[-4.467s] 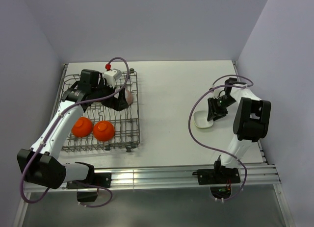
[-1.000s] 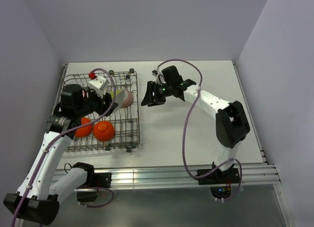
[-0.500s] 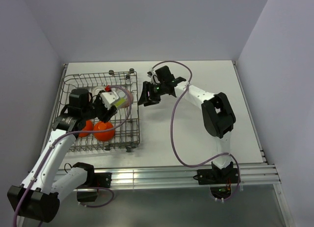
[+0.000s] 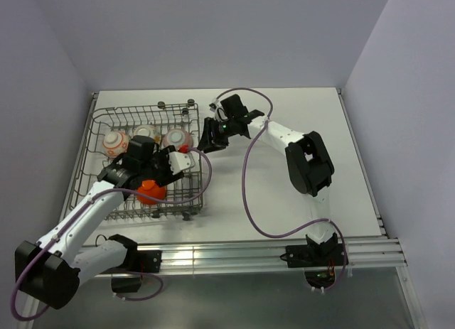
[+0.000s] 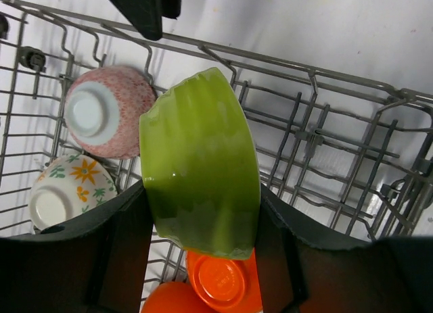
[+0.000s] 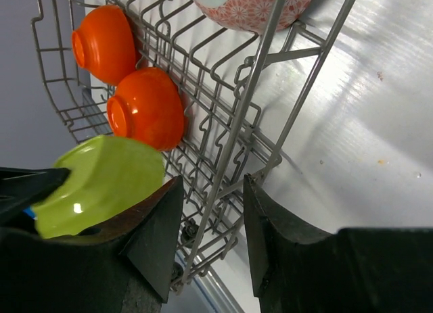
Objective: Load the bowls into the dish rack
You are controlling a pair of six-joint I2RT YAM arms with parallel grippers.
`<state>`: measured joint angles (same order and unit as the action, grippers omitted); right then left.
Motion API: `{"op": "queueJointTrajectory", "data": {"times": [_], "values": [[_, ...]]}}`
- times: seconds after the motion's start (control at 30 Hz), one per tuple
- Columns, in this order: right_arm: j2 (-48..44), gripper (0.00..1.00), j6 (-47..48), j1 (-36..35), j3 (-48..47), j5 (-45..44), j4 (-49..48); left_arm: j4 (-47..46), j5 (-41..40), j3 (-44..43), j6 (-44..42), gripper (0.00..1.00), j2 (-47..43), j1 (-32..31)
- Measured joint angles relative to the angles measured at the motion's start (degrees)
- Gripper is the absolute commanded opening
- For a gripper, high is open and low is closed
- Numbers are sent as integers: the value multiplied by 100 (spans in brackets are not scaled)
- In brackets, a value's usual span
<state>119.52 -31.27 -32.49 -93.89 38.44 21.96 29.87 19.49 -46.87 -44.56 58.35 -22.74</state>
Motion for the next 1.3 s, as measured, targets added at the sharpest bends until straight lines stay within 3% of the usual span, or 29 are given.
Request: {"op": "queueJointTrajectory", "data": {"times": [0.2, 0.33, 0.43, 0.73, 1.1, 1.13, 1.2, 1.3], "values": [[28, 34, -85, -39, 0, 28, -4, 144, -804, -129, 92, 0, 673, -426], [125, 11, -146, -52, 0, 63, -4, 468, -1390, -483, 326, 0, 1067, -688], [153, 0, -219, -46, 0, 101, 13, 610, -1757, -728, 476, 0, 1165, -942], [157, 0, -343, -33, 0, 153, 20, 702, -2490, -756, 564, 0, 1176, -1622], [157, 1, -385, -24, 0, 221, 20, 498, -2918, -540, 476, 0, 1421, -1705], [157, 12, -387, -24, 0, 227, 22, 487, -2938, -527, 472, 0, 1436, -1705], [157, 18, -409, -24, 0, 247, 17, 476, -2957, -492, 470, 0, 1447, -1705], [160, 37, -483, -26, 0, 280, -2, 476, -2964, -490, 470, 0, 1447, -1705]]}}
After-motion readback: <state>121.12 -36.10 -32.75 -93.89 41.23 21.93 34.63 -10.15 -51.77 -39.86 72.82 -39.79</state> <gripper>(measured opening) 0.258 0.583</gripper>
